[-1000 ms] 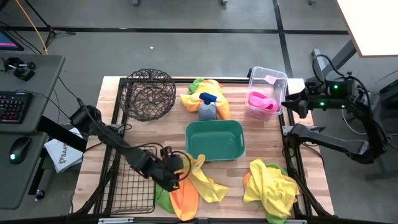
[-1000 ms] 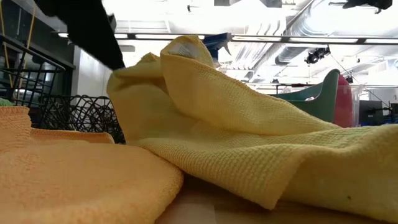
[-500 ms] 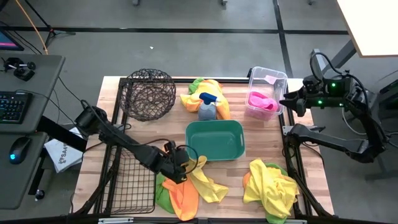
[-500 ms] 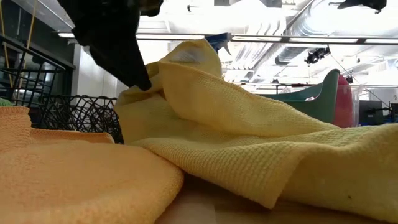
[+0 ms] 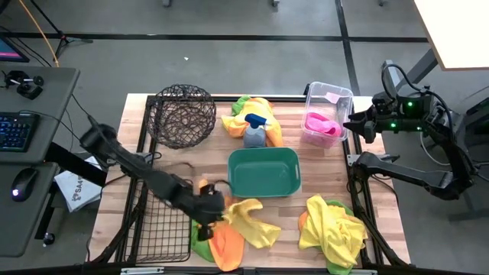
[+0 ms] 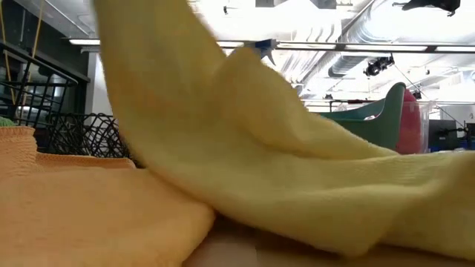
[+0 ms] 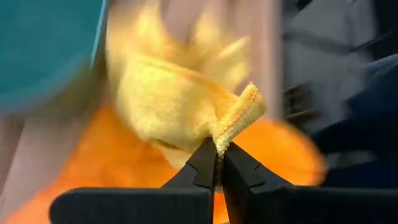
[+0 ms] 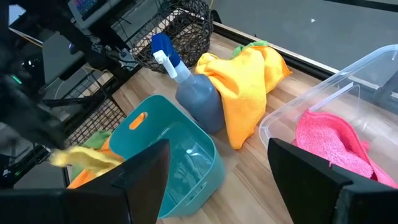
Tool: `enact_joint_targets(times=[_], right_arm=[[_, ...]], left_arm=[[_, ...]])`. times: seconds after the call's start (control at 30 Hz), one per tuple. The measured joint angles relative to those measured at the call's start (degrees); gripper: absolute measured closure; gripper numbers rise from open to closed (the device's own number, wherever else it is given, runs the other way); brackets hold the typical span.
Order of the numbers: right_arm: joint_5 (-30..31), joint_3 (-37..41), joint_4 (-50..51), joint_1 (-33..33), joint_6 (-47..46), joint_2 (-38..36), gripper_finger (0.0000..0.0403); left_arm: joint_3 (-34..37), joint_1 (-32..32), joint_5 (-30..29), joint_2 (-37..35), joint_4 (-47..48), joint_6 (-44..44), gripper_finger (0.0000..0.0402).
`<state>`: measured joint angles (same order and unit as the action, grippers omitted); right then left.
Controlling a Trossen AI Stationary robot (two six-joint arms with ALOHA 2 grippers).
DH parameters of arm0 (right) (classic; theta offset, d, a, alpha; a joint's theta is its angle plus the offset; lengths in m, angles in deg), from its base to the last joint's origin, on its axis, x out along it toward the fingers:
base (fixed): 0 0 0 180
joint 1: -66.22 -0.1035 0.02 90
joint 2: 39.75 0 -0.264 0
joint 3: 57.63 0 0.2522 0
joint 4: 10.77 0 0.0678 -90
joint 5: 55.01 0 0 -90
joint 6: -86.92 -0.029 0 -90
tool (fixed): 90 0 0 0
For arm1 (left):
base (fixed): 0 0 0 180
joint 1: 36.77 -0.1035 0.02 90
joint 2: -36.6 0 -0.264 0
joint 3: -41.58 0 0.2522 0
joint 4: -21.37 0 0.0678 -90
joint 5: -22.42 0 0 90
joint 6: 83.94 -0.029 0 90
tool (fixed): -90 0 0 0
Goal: Sort microfiber towel by color & place in baskets
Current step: Put the bottom left yellow towel into the round brown basket
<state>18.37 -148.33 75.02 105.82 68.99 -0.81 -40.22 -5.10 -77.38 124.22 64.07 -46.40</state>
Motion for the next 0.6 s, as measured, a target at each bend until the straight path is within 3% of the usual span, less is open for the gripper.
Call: enact_joint_targets(times=[0.1,0.4,0.5,0.6], right_arm=[[0.1,0.0,0.0,0.0,0.2,0.0,0.0137],[1.7,0.0,-0.1,0.0,-1.5,0.0,0.0137],[1.9,0.0,-0.1,0.0,-1.6,0.0,0.0137],[2.6,0.0,-0.1,0.0,-1.7,0.0,0.0137]], left_arm=[[-3.9,-0.6,-8.1,-8.8,0.4,-4.8,0.04],[-17.3,-6.1,-48.1,-28.3,13.0,-32.6,0.0401],[-17.5,-9.6,-55.1,-33.0,16.1,-38.0,0.0401],[-16.5,-14.3,-56.0,-36.6,23.1,-35.0,0.0401]])
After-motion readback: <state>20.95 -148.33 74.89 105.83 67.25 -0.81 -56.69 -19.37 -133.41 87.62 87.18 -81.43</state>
